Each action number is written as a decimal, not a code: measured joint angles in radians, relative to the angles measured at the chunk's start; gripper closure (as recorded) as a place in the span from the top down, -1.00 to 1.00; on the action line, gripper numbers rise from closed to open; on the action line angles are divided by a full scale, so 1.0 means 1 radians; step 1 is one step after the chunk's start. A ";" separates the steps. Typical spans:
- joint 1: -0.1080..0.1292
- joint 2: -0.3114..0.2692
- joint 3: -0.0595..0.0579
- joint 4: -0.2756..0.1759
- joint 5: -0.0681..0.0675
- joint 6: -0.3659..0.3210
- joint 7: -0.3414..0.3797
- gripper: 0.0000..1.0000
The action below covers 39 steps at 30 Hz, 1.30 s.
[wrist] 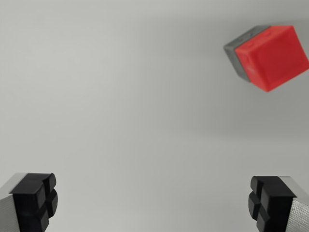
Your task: Destack cube
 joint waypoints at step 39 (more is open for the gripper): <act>-0.152 0.228 -0.007 0.087 0.003 0.158 -0.643 1.00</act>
